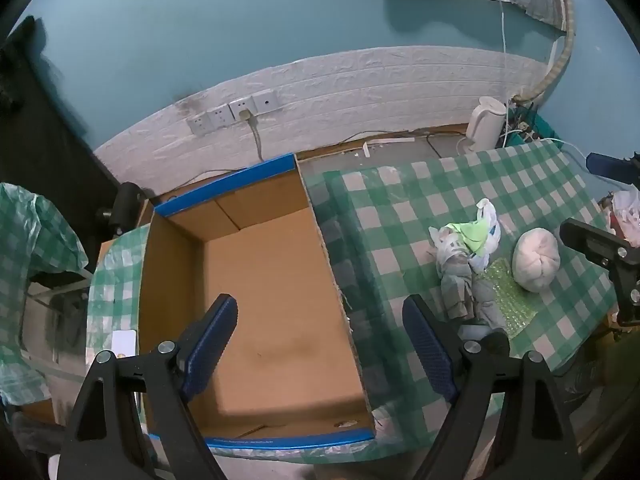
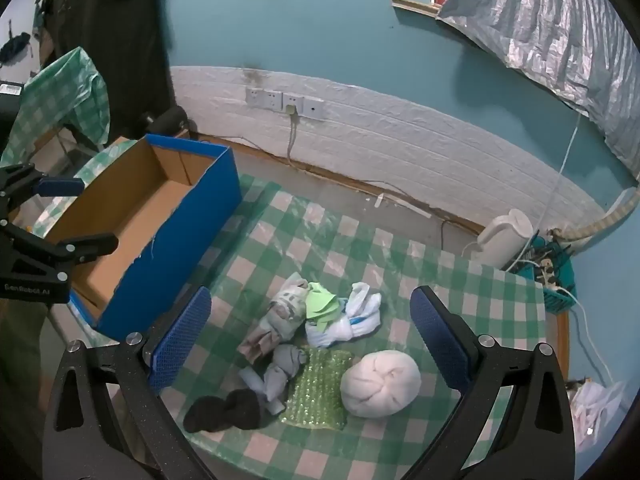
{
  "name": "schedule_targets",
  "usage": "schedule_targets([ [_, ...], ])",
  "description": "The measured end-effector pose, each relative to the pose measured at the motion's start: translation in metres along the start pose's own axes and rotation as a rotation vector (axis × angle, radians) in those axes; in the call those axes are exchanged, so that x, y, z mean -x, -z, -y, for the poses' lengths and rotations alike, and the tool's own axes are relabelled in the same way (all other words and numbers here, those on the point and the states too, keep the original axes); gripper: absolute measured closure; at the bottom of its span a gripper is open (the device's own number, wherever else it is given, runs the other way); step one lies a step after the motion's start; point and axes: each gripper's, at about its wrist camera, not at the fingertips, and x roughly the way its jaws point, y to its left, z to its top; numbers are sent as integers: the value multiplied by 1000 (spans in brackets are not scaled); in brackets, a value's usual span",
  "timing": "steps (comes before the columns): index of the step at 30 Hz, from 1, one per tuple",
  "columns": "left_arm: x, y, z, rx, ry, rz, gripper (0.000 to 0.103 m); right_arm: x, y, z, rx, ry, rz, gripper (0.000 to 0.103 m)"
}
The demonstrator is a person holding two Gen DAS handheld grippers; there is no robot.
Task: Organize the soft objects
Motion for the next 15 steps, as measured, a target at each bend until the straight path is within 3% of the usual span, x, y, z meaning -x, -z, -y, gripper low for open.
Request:
schedule_targets([
  [7, -4, -2, -3, -12, 7, -13, 17, -1, 1, -1, -1, 0, -5, 3],
  [15, 4, -1, -2, 12, 18, 35, 17, -3, 1, 0, -1, -2, -9, 3],
])
